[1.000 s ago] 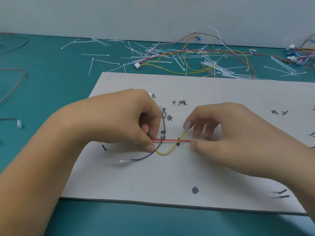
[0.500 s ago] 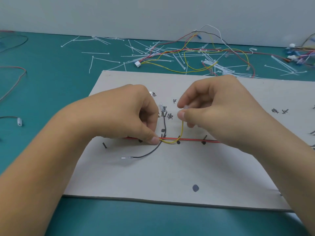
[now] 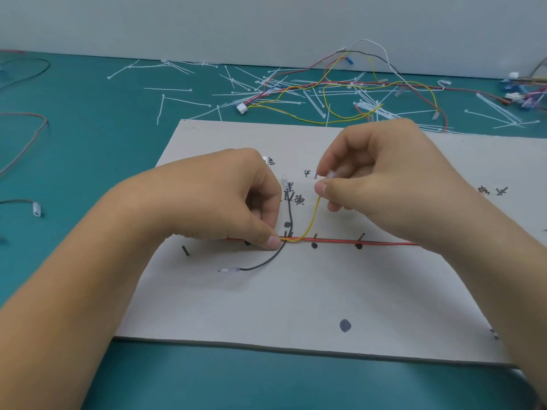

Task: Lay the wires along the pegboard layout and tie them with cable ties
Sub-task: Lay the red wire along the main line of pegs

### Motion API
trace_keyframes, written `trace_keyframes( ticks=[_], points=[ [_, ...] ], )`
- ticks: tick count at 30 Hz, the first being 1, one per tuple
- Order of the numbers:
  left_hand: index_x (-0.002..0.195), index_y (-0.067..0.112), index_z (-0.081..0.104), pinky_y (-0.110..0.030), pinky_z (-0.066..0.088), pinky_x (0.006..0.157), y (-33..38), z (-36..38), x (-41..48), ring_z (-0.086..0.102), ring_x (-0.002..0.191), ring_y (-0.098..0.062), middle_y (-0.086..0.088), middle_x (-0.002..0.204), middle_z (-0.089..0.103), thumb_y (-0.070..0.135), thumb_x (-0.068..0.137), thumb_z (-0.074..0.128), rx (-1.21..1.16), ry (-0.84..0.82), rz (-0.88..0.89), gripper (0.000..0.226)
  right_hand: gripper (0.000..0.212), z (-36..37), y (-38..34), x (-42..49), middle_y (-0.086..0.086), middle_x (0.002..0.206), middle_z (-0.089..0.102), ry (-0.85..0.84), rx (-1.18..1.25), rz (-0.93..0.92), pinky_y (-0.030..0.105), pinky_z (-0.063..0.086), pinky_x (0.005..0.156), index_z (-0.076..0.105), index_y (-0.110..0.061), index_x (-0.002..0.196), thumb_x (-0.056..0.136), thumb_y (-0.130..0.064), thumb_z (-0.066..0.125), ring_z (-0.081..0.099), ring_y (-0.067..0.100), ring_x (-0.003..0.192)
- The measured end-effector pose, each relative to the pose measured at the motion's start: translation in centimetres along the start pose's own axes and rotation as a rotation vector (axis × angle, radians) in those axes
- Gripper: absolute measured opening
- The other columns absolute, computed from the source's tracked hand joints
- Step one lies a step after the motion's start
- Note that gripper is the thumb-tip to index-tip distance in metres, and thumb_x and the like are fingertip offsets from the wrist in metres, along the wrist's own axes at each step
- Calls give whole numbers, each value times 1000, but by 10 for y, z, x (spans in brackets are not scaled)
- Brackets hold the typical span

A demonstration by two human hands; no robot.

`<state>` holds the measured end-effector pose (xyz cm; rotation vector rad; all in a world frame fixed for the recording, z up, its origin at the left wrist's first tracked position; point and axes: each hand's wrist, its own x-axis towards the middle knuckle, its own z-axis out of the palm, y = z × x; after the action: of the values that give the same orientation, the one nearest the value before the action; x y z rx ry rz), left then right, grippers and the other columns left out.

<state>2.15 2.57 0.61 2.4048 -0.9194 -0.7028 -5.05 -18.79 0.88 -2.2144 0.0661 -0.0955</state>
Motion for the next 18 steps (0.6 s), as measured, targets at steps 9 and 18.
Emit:
trace_keyframes(
  ticks=[9,18],
  points=[
    [74,30,76,-26,47,54,4,1,1,59,50,-3,7,61,71,39,72,90,1,34,-30,17,16,21,-17,38,-4,64,74,-80,-235,-80,24,58,61,70,-20,82,79,-13,84,72,6,57],
    [74,29,75,-28,49,55,5,0,0,60,50,-4,6,63,72,39,73,90,-12,23,-36,19,9,20,-10,50,-6,62,72,-187,-330,-149,12,46,52,75,-21,79,83,-17,81,64,0,55]
  ],
)
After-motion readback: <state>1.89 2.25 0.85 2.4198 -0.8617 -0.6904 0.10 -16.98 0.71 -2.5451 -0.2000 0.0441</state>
